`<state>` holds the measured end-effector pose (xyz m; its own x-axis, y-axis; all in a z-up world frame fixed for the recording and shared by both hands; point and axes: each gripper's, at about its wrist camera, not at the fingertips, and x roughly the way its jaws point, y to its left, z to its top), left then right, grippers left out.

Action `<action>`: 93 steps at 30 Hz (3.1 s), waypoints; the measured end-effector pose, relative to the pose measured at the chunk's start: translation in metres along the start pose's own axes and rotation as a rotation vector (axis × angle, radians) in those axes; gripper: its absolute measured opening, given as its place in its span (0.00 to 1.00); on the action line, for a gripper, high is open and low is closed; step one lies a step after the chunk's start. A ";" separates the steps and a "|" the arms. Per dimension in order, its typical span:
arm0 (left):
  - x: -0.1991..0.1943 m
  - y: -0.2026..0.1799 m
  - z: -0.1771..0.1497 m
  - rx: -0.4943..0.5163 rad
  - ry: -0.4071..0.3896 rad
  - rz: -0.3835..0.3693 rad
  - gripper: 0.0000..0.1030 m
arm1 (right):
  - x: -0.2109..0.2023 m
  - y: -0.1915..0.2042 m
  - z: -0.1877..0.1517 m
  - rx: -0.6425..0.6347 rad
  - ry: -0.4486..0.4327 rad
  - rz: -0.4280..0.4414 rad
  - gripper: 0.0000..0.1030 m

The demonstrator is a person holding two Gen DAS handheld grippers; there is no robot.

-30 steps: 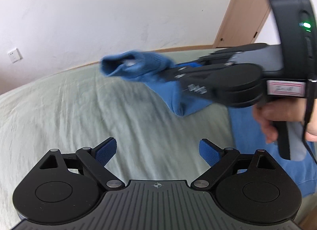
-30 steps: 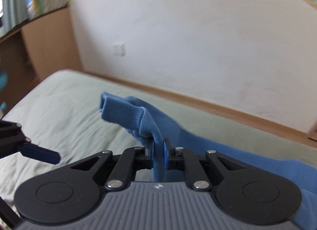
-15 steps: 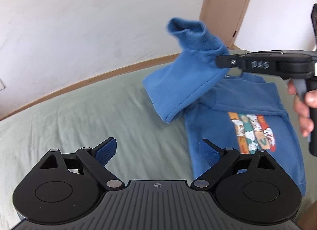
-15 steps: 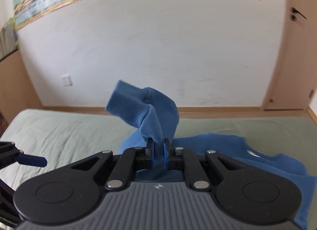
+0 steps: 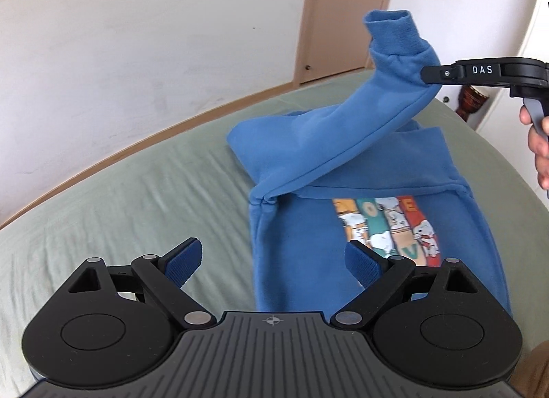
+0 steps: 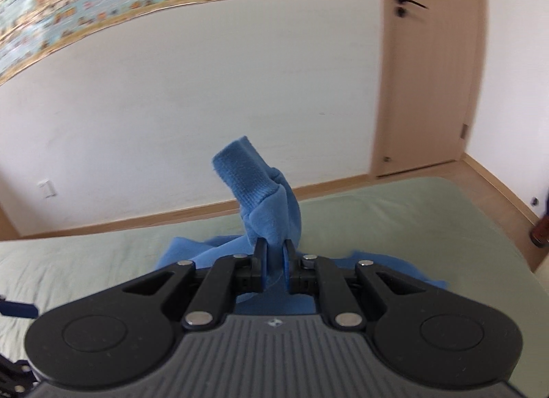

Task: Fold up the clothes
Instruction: 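Lift and fold the second sleeve across the chest with the right gripper, then release the sleeve and move the left gripper to the sweatshirt's side, then grasp the sweatshirt side with the left gripper and fold it inward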

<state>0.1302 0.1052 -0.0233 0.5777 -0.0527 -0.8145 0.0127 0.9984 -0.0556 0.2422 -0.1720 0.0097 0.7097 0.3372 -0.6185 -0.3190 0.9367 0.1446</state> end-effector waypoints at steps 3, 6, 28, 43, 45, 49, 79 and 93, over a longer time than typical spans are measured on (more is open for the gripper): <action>0.007 -0.014 0.003 0.013 0.010 -0.009 0.90 | 0.007 -0.037 -0.013 0.056 0.016 -0.028 0.09; 0.016 -0.025 0.005 0.025 0.023 -0.014 0.90 | 0.016 -0.065 -0.031 0.113 0.045 -0.037 0.09; 0.064 -0.078 0.014 0.091 0.102 -0.040 0.90 | 0.020 -0.141 -0.100 0.268 0.218 -0.087 0.43; 0.060 -0.089 0.018 0.126 0.104 -0.055 0.90 | 0.048 -0.159 -0.078 0.315 0.223 -0.030 0.53; 0.061 -0.089 0.019 0.126 0.105 -0.056 0.90 | 0.060 -0.162 -0.076 0.332 0.253 -0.031 0.55; 0.067 -0.085 0.023 0.129 0.098 -0.055 0.90 | 0.069 -0.160 -0.080 0.327 0.286 -0.021 0.55; 0.205 -0.045 0.145 0.895 0.213 -0.109 0.87 | 0.082 -0.161 -0.078 0.186 0.335 0.100 0.52; 0.228 -0.051 0.138 0.818 0.212 -0.151 0.34 | 0.088 -0.158 -0.089 0.197 0.331 0.061 0.19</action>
<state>0.3741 0.0457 -0.1269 0.3589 -0.1084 -0.9271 0.7087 0.6779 0.1951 0.2996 -0.2990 -0.1362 0.4421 0.3743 -0.8151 -0.2047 0.9269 0.3146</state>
